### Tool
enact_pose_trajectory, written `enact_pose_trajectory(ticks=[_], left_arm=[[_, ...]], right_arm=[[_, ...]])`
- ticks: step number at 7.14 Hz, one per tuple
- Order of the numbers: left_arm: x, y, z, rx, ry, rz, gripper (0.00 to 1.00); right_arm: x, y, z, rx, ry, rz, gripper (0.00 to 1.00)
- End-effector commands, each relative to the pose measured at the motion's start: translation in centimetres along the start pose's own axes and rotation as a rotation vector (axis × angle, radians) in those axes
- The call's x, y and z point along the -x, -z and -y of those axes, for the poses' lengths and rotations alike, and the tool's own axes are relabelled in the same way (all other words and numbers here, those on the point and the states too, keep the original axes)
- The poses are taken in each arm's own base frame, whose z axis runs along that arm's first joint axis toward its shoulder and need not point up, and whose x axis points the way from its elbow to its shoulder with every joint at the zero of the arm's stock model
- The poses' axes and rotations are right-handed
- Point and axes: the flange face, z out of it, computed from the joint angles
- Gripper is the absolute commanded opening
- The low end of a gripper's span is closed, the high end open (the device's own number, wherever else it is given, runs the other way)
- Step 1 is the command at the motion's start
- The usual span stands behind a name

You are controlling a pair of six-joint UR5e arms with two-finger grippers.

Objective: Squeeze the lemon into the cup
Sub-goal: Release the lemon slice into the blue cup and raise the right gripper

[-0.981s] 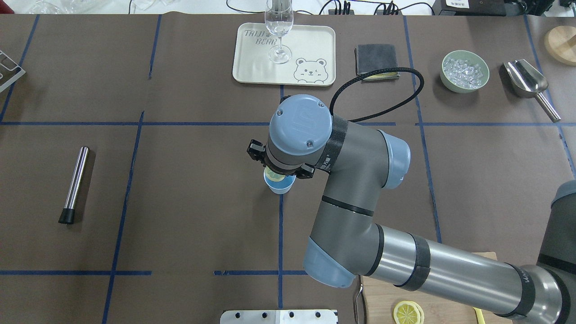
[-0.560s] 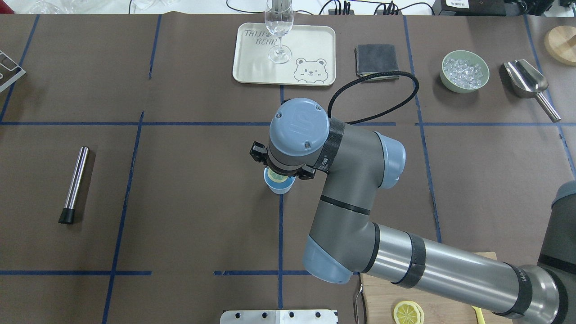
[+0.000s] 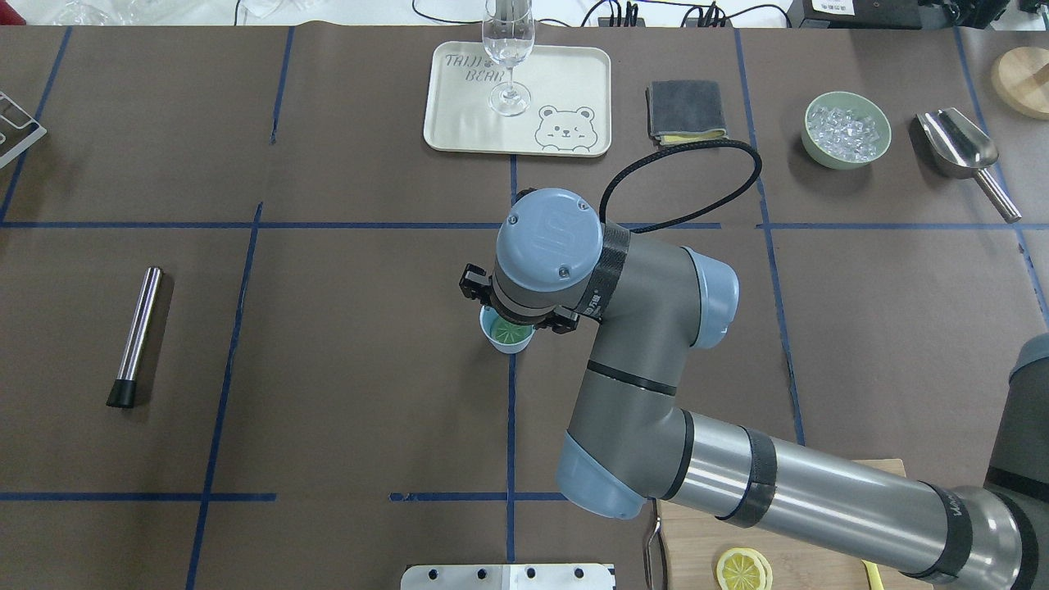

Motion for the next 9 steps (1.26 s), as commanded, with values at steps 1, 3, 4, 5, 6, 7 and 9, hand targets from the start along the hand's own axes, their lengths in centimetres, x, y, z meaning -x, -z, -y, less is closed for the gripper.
enact_pose_trajectory(ticks=[1, 3, 4, 5, 6, 7, 9], left_arm=[[0.0, 0.0, 0.0, -0.001, 0.001, 0.0, 1.0], [-0.8, 0.2, 1.9, -0.026, 0.003, -0.004, 1.0], [-0.8, -0.5, 4.2, -0.095, -0.054, 0.005, 1.0], [-0.5, -1.7, 4.2, -0.144, -0.064, -0.03, 1.0], [-4.1, -2.8, 5.7, -0.132, 0.052, -0.083, 1.0], [-8.7, -5.1, 6.7, -0.119, -0.06, -0.115, 1.0], [-15.7, -6.6, 7.0, -0.072, -0.075, -0.2, 1.0]], right_arm=[[0.0, 0.0, -0.2, 0.006, 0.004, 0.001, 0.84], [-3.0, 2.3, 2.5, 0.085, 0.024, 0.02, 0.84], [-7.3, 4.7, 5.1, 0.095, 0.095, 0.041, 0.84], [-13.8, 7.0, 8.3, 0.135, 0.143, 0.039, 0.84], [-20.0, 9.0, 11.5, 0.157, 0.197, 0.031, 0.84], [-24.5, 9.6, 13.5, 0.14, 0.251, 0.002, 0.86], [-33.4, 9.8, 17.7, 0.133, 0.358, -0.056, 0.87]])
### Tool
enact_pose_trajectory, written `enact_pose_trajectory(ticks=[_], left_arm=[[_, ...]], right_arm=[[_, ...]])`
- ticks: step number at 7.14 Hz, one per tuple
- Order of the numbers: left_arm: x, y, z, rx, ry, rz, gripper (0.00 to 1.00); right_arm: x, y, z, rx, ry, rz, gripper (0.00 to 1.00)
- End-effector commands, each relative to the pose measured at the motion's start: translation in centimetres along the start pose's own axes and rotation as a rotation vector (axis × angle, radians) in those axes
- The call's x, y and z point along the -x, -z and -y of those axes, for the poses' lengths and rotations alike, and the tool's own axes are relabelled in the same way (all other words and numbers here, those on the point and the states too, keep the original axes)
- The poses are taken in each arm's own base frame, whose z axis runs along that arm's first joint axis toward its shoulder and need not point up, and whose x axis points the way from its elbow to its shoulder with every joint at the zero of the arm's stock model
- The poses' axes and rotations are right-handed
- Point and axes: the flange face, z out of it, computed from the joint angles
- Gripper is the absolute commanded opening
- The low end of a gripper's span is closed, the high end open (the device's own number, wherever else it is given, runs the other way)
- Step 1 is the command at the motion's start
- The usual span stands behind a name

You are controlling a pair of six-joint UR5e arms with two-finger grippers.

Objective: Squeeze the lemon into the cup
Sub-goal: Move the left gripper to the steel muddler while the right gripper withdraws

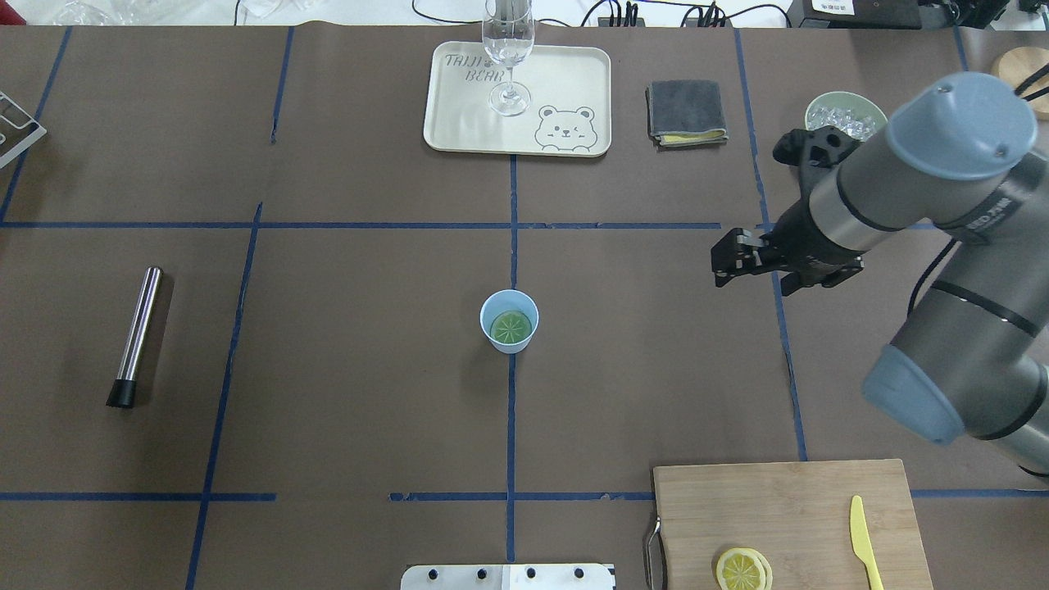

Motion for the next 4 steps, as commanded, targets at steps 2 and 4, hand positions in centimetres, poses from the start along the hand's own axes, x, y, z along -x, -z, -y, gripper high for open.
enact_pose_trajectory(ticks=[2, 4], left_arm=[[-12.2, -3.6, 0.0, 0.081, 0.132, -0.099, 1.0], [-12.8, -5.2, -0.3, 0.082, 0.151, -0.092, 1.0]], right_arm=[[-11.7, 0.1, -0.4, 0.012, 0.104, -0.036, 0.87], [-15.7, 1.0, -0.4, 0.016, 0.139, -0.029, 0.87]])
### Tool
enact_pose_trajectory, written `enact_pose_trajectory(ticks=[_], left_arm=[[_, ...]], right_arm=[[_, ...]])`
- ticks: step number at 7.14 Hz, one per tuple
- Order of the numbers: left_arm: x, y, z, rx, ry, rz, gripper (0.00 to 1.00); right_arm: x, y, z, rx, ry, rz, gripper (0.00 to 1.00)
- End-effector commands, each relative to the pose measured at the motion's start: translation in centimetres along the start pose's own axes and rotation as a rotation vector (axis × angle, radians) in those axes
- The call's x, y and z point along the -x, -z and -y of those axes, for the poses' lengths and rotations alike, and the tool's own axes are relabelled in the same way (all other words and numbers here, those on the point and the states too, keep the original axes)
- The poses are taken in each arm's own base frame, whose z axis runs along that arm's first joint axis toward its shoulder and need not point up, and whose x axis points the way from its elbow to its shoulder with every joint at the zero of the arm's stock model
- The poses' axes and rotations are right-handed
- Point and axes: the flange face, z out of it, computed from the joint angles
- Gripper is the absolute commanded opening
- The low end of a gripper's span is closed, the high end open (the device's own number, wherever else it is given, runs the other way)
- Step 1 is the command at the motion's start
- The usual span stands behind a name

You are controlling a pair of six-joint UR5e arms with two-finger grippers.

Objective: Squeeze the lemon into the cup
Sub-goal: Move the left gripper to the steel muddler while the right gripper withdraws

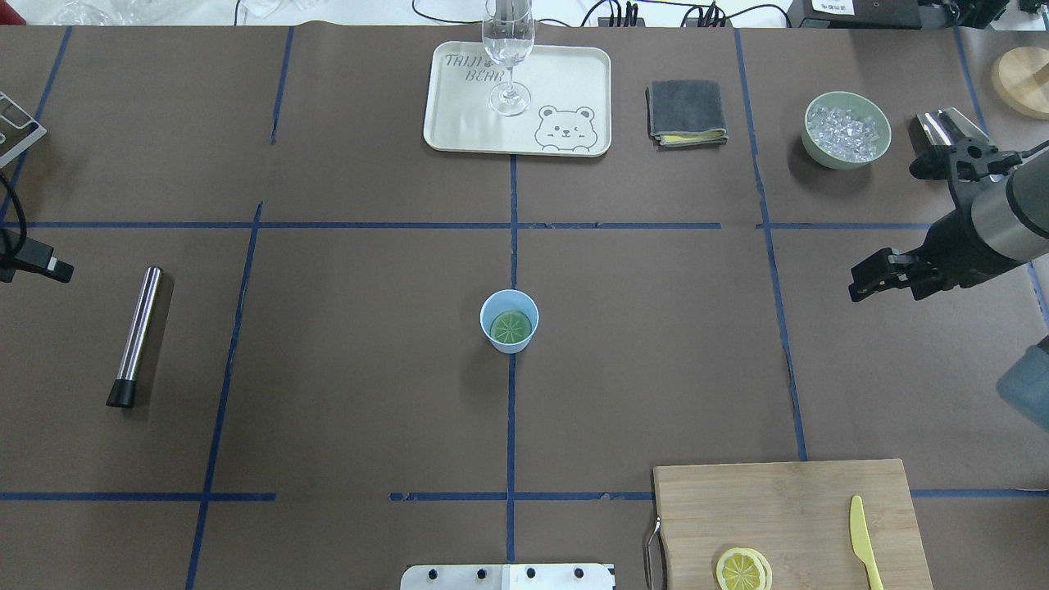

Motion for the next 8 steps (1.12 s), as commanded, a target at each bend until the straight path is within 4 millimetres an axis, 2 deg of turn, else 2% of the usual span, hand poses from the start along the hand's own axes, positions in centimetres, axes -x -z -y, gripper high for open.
enact_pose_trajectory(ticks=[1, 2, 4, 5, 6, 8], left_arm=[[-2.1, -3.3, -0.2, -0.008, 0.015, 0.061, 1.0], [-3.8, -5.5, 0.8, -0.022, 0.066, 0.093, 1.0], [-4.5, -8.7, 2.2, 0.007, 0.064, 0.109, 0.98], [-4.2, -10.0, 2.8, -0.006, 0.065, 0.147, 0.96], [-4.3, -12.2, 3.6, 0.005, 0.065, 0.173, 0.95], [-3.6, -13.2, 4.0, 0.019, 0.071, 0.189, 0.89]], right_arm=[[-3.5, 0.4, -0.7, 0.006, 0.029, -0.007, 0.87], [-4.5, 0.5, -0.9, 0.006, 0.034, -0.015, 0.87], [-5.3, 0.4, -1.3, 0.013, 0.033, -0.02, 0.88], [-5.5, 0.4, -1.5, 0.022, 0.035, -0.013, 0.88], [-5.5, 0.4, -1.5, 0.026, 0.034, -0.008, 0.88], [-5.7, 0.1, -1.5, 0.032, 0.037, -0.012, 0.88]])
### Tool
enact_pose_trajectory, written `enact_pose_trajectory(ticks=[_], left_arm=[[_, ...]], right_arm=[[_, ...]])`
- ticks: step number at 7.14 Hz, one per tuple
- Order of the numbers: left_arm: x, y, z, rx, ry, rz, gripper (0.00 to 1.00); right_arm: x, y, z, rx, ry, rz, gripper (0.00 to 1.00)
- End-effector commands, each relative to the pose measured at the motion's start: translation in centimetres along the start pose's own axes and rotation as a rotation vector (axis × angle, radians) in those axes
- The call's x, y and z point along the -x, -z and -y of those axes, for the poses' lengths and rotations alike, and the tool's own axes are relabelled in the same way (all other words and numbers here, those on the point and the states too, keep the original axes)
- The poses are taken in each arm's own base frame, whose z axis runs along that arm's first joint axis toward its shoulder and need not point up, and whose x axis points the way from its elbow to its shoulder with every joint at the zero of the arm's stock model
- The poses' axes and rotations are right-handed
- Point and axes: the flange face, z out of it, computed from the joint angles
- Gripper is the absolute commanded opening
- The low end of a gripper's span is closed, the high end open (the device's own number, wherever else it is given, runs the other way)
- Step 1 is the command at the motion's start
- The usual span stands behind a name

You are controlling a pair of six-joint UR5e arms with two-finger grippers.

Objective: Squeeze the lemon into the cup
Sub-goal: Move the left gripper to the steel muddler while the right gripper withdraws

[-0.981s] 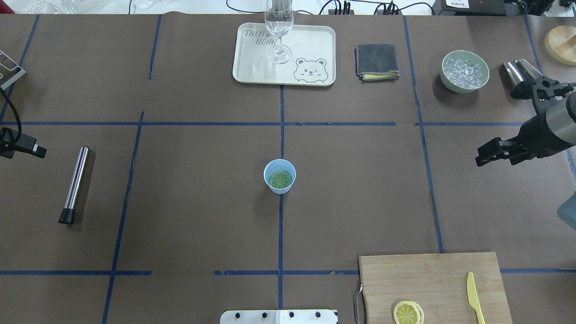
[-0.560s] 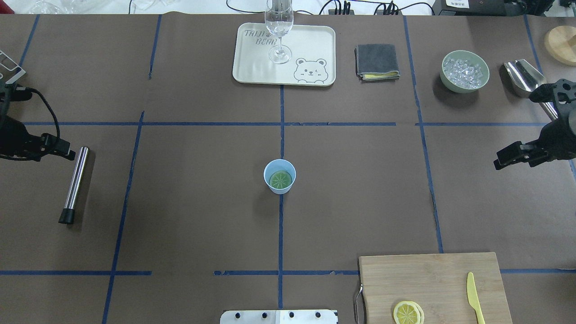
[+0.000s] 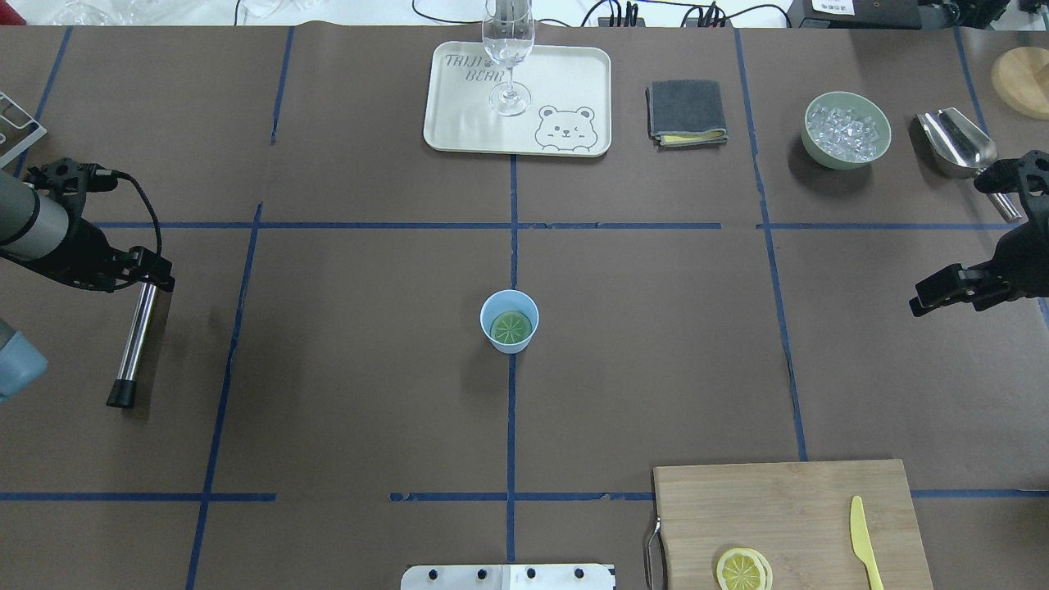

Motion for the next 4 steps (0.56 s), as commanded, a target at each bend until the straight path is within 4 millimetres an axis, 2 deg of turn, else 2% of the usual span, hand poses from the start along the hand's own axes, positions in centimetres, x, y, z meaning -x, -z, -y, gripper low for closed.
enact_pose_trajectory(ticks=[1, 3, 4], left_arm=[[0.46, -1.04, 0.21, 0.012, 0.002, 0.017, 0.82], [0.96, -1.27, -0.15, 0.021, 0.01, 0.026, 0.67], [0.86, -1.27, -0.06, 0.026, 0.016, 0.032, 0.54]], right_arm=[[-0.04, -0.17, 0.12, 0.003, 0.001, 0.0, 0.88], [0.24, -0.09, 0.19, 0.006, 0.002, 0.011, 0.88], [0.23, 0.11, 0.16, 0.014, 0.0, 0.028, 0.88]])
